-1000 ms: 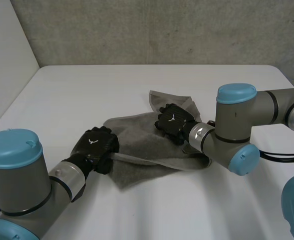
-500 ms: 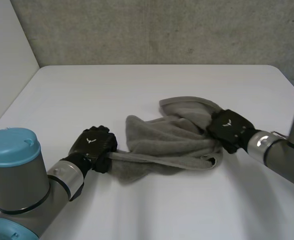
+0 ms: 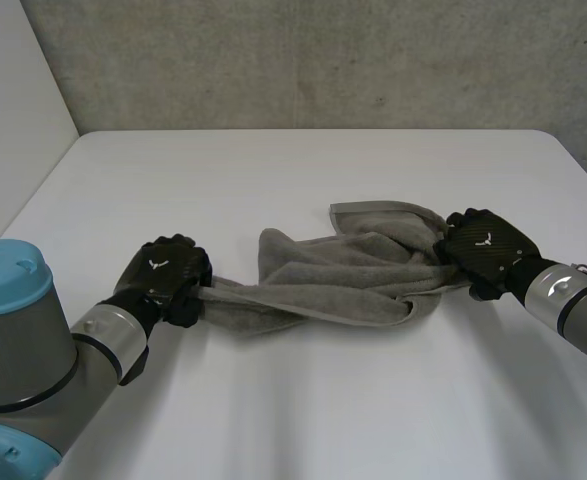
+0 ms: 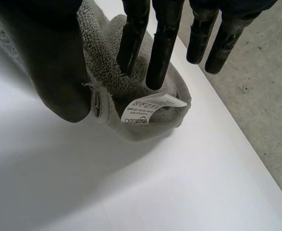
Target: Fold the towel.
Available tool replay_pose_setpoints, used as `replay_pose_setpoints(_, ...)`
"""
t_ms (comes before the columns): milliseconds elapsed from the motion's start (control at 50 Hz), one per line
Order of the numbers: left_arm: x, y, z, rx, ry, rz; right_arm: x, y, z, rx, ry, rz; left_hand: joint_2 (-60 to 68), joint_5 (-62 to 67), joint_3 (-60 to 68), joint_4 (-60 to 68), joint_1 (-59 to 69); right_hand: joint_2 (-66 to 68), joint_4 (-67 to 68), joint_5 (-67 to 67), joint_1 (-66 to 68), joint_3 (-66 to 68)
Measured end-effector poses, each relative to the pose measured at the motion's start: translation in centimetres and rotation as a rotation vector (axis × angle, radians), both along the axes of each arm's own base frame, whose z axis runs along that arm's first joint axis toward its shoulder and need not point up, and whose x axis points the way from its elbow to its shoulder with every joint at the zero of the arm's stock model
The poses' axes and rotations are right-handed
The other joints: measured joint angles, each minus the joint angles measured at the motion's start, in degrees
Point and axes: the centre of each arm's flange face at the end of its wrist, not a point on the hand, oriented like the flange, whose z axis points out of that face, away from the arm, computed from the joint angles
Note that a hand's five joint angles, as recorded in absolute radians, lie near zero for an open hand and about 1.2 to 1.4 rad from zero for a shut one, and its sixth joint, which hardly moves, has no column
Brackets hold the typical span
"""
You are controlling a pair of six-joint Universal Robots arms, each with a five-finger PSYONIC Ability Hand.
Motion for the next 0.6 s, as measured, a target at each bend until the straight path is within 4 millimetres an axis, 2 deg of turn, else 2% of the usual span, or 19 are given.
replay_pose_setpoints(200,0.3,-0.5,-0.2,0.004,-0.001,0.016,-0.6,1.2,0.6,0.024,-0.012,-0.043,0.0,0.0,0.0,0.0,0.0,0.0,0.0,0.12,0.0,0.0)
replay_pose_setpoints(480,0.8,-0.8,-0.3,0.011,-0.003,0.033,-2.0,4.6,1.7,0.053,-0.033,-0.109,-0.16,-0.13,0.0,0.0,-0.01,0.1,0.0,1.52,1.12,0.0)
replay_pose_setpoints(600,0.7,-0.7,-0.4,0.013,-0.003,0.03,-2.5,5.4,2.1,0.076,-0.081,-0.134,-0.25,-0.93,0.0,0.0,-0.07,-0.02,0.0,0.82,0.69,0.0)
